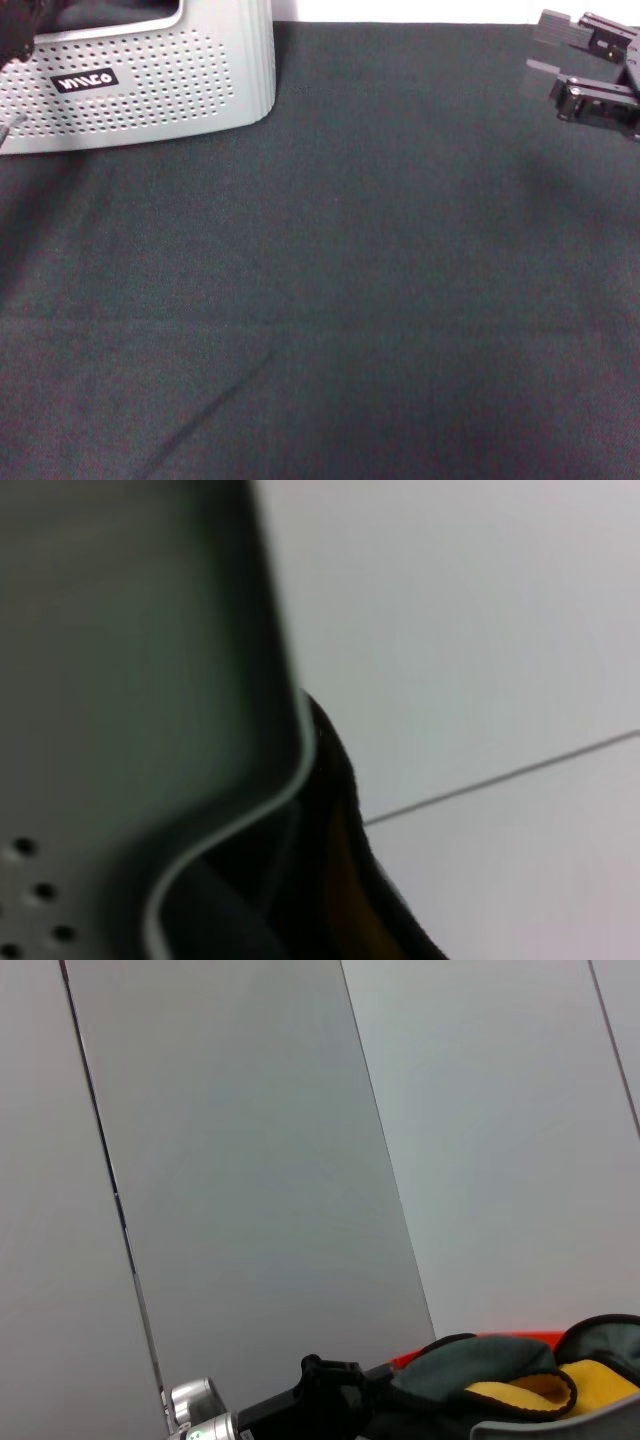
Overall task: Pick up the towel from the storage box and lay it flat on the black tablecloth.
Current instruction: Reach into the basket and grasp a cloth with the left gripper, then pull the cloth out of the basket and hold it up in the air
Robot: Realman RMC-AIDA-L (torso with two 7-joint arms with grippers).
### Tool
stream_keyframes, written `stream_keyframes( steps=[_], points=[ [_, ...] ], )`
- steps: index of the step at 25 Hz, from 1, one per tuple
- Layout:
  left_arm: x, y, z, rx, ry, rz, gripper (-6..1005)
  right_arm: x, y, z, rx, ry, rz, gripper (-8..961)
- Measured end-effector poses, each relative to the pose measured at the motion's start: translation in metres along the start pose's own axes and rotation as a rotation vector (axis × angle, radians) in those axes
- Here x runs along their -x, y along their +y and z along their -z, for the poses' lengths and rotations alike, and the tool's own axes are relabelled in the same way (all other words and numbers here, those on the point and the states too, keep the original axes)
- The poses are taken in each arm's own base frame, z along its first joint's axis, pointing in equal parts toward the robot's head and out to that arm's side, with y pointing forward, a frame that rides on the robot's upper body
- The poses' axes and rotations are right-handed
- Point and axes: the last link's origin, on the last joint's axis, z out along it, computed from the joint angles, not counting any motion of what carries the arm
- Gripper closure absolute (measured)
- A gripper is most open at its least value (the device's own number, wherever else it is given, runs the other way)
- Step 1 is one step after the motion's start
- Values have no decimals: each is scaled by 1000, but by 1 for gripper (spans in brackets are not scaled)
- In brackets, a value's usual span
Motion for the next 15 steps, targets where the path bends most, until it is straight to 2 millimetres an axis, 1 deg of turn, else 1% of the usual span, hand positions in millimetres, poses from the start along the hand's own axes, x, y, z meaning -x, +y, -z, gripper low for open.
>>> stream_keyframes(
  steps=[3,7,10,15],
  points=[
    [1,9,0,49,-26,-34,966,1,0,-2,9,2,3,101],
    [1,29,1,156,-71,-103,975,2,1,-2,16,0,4,101],
    [0,48,4,249,-111,-165,975,1,2,-3,22,1,4,102],
    [6,85,4,424,-228,-265,974,0,3,-3,32,7,2,102]
  ],
)
